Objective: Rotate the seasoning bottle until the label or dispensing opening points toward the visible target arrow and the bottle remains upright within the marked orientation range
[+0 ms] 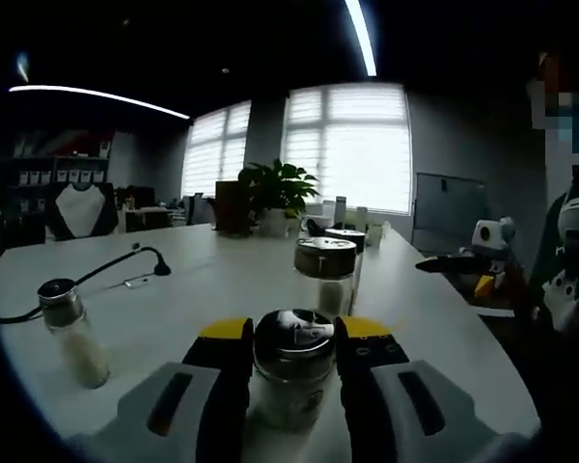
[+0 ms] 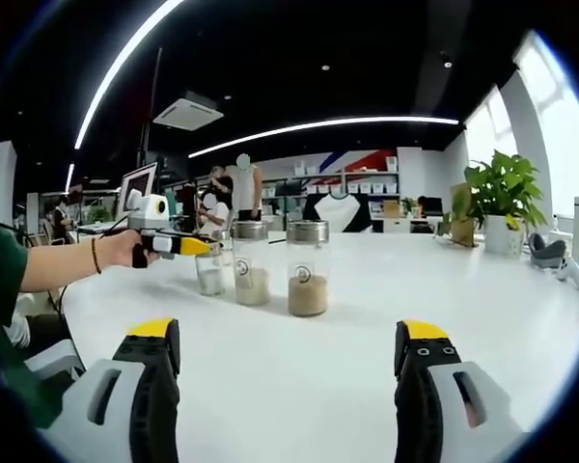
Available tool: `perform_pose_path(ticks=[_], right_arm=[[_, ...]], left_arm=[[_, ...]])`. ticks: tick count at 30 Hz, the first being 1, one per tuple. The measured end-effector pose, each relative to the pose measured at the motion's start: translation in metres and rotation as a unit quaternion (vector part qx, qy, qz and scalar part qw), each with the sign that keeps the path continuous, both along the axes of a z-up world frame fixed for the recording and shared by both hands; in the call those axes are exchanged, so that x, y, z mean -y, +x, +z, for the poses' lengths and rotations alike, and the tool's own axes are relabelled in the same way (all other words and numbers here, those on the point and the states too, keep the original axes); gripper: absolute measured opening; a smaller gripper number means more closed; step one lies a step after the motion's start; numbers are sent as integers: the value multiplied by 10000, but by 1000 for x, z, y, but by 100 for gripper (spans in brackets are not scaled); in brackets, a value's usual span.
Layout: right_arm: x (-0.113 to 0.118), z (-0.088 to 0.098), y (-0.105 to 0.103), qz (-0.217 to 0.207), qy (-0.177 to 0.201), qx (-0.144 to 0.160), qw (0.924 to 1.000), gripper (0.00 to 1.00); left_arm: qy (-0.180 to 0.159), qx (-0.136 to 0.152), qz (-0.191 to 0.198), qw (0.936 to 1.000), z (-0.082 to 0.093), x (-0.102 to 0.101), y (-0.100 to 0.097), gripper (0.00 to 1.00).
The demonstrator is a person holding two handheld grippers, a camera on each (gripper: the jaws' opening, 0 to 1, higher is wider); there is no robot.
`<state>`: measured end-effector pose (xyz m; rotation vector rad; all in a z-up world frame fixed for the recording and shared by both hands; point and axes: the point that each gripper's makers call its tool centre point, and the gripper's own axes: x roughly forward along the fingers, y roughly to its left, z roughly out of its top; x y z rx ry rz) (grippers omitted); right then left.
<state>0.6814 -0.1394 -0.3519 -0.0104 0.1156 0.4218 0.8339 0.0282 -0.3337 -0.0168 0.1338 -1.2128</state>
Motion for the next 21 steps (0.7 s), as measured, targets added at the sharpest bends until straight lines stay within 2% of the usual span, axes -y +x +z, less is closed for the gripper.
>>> perform_pose_path(ticks=[21], right_arm=[[-3, 2, -3, 46, 5, 10, 10000, 92]], left_arm=[[31, 62, 239, 9997, 0, -1, 2, 34]])
